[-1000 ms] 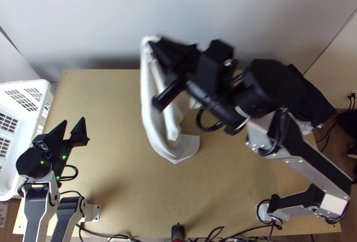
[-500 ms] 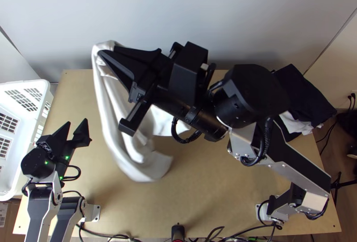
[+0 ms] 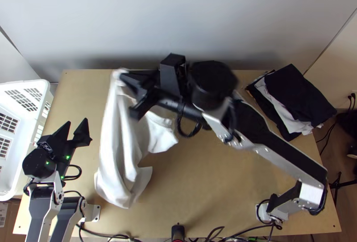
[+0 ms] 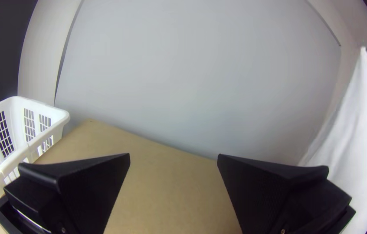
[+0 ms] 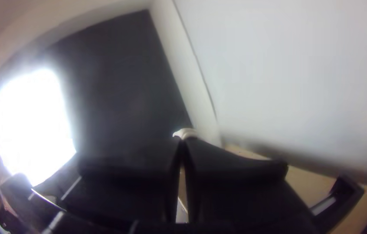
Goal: Fold the t-shirt
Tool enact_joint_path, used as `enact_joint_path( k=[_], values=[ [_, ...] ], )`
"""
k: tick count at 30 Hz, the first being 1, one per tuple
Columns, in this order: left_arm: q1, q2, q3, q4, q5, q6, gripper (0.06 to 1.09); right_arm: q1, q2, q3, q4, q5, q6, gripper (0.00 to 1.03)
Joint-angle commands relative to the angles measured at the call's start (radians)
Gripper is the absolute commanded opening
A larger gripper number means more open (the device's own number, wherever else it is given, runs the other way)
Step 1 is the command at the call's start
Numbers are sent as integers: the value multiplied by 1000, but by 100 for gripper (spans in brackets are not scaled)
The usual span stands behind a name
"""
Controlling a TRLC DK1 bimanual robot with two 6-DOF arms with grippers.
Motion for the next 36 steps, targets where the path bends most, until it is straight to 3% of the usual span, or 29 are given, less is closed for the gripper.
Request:
enact_joint_path(
  k=[1, 5, 10, 14, 20, 25, 28, 36],
  values=[
    [2, 3, 1, 10, -1, 0, 104, -200, -138, -374, 86, -25, 49, 2],
    [3, -2, -2, -3, -1, 0, 104, -306, -176, -432, 40, -54, 64, 2],
    [2, -2, -11, -19, -1, -2, 104, -428, -178, -429, -154, -131, 136, 2],
    [2, 1, -17, -8, -1, -3, 104, -511, -204, -488, -266, -161, 142, 2],
    [2, 14, -17, -13, -1, -3, 104, -628, -291, -676, -292, -171, 132, 2],
    [0, 35, -25, -29, 1, -3, 104, -683, -308, -759, -439, -181, 138, 2],
    [-4, 53, -28, -32, -1, -3, 104, -681, -382, -859, -447, -181, 69, 2],
    [-21, 92, -35, -46, 1, 14, 104, -680, -561, -1080, -408, -181, -227, 2]
  ],
)
